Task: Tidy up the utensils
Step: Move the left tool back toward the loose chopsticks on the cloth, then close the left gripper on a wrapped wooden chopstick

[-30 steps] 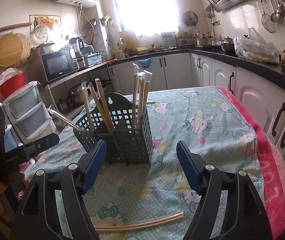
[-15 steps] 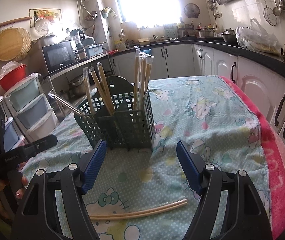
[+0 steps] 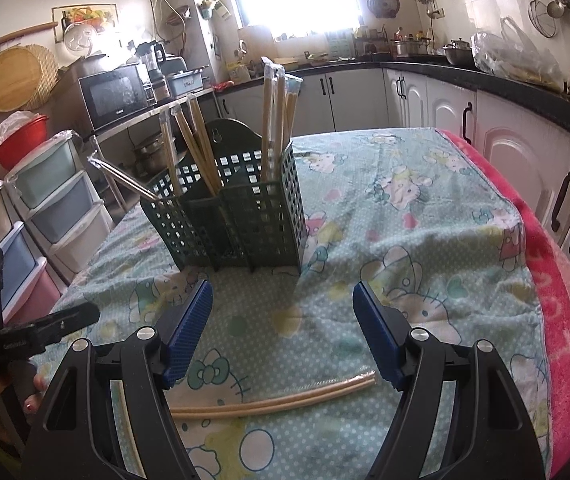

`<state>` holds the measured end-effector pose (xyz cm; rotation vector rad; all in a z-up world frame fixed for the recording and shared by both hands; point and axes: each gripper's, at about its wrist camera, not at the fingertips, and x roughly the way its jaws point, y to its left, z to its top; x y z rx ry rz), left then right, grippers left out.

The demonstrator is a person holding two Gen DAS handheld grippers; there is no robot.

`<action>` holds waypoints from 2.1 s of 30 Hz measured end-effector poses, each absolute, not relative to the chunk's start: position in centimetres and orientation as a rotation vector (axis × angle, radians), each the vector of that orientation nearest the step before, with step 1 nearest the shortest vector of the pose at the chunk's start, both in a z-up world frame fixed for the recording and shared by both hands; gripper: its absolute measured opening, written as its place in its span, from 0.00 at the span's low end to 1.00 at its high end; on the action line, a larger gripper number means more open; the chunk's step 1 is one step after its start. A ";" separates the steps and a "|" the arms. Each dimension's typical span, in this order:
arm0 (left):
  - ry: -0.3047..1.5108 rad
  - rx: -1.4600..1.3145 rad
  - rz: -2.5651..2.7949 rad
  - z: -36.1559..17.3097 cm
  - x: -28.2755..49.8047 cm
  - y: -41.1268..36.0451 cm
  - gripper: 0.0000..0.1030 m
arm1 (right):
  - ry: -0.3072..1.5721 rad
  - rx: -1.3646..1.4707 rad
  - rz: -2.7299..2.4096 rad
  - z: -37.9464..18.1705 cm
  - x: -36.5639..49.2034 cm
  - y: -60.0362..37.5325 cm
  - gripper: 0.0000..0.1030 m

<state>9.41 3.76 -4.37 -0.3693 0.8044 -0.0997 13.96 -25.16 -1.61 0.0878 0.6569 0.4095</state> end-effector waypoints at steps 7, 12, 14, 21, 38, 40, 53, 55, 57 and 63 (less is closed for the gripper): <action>0.897 -0.388 -0.115 -6.4 8.2 3.2 0.88 | 0.695 0.088 0.400 -2.7 14.0 -25.3 0.68; 0.945 -0.393 -0.123 -7.8 7.8 2.6 0.81 | 0.740 0.088 0.387 -4.1 14.2 -25.6 0.68; 0.959 -0.399 -0.121 -8.2 7.9 2.6 0.80 | 0.759 0.094 0.383 -4.6 14.3 -25.8 0.68; 0.972 -0.358 -0.108 -8.5 9.2 1.6 0.79 | 0.817 0.117 0.358 -6.5 15.0 -27.0 0.68; 0.925 -0.243 0.029 -9.3 12.1 2.6 0.13 | 0.903 0.134 0.301 -9.3 16.0 -28.2 0.43; 0.923 -0.250 0.025 -9.3 12.3 2.9 0.08 | 0.900 0.117 0.298 -9.4 15.8 -28.1 0.38; 0.875 -0.286 -0.060 -7.1 12.8 2.2 0.00 | 0.839 0.106 0.285 -8.2 14.4 -29.6 0.01; 0.857 -0.283 -0.071 -6.4 12.9 1.9 0.00 | 0.813 0.114 0.297 -7.5 14.0 -29.9 0.01; 0.835 -0.282 -0.087 -5.5 13.1 1.6 0.00 | 0.788 0.124 0.316 -6.7 13.7 -30.0 0.01; 0.819 -0.295 -0.105 -4.1 12.9 1.8 0.00 | 0.718 0.132 0.349 -4.3 13.1 -30.0 0.01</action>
